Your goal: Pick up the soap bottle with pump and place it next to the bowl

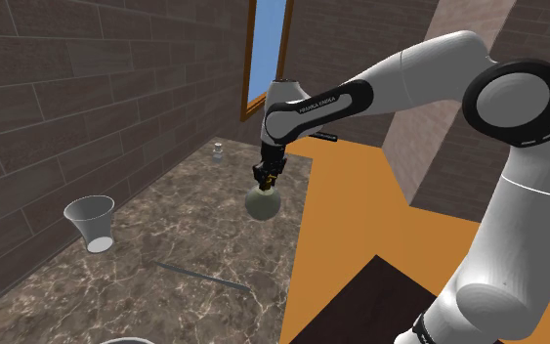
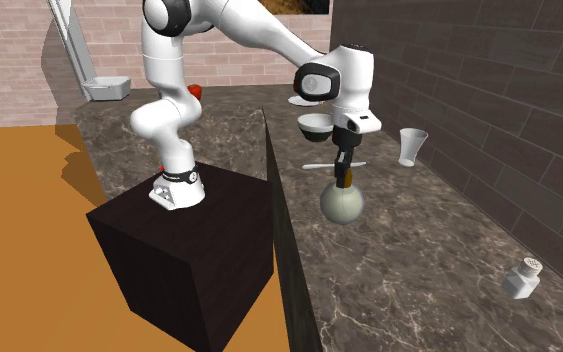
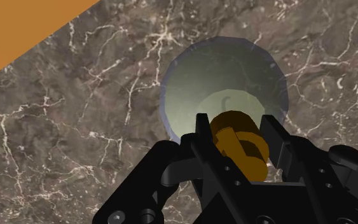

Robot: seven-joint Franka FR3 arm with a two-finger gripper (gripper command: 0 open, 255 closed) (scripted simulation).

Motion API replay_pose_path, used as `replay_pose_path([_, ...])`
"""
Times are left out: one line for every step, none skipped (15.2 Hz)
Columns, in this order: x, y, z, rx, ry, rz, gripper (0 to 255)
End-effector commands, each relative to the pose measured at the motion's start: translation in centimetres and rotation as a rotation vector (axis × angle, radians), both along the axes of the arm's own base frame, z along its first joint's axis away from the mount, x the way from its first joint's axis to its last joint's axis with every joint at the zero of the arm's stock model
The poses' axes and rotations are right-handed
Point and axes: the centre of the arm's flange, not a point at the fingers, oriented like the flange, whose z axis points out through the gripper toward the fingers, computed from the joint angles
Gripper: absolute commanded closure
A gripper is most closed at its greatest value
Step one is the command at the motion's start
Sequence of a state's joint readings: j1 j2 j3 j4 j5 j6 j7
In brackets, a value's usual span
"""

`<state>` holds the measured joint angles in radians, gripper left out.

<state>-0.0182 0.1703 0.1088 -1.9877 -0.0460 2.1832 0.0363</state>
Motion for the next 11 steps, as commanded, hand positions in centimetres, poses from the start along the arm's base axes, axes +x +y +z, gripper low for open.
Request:
replay_pose_path([0.0,0.0,0.0,0.0,0.001,0.0,255])
replay_pose_path([0.0,0.0,0.0,0.0,0.001,0.0,255])
replay_pose_path([0.0,0.0,0.0,0.0,0.001,0.0,255])
replay_pose_path([0.0,0.0,0.0,0.0,0.001,0.0,255])
replay_pose_path([0.0,0.0,0.0,0.0,0.001,0.0,255])
replay_pose_path([0.0,0.0,0.5,0.0,0.001,0.0,255])
replay_pose_path([0.0,0.0,1.0,0.0,0.001,0.0,255])
replay_pose_path([0.0,0.0,1.6,0.0,0.001,0.0,255])
replay_pose_path([0.0,0.0,2.1,0.0,0.001,0.0,255])
replay_pose_path([0.0,0.0,2.6,0.0,0.001,0.0,255])
replay_pose_path([0.0,0.0,3.1,0.0,0.001,0.0,255])
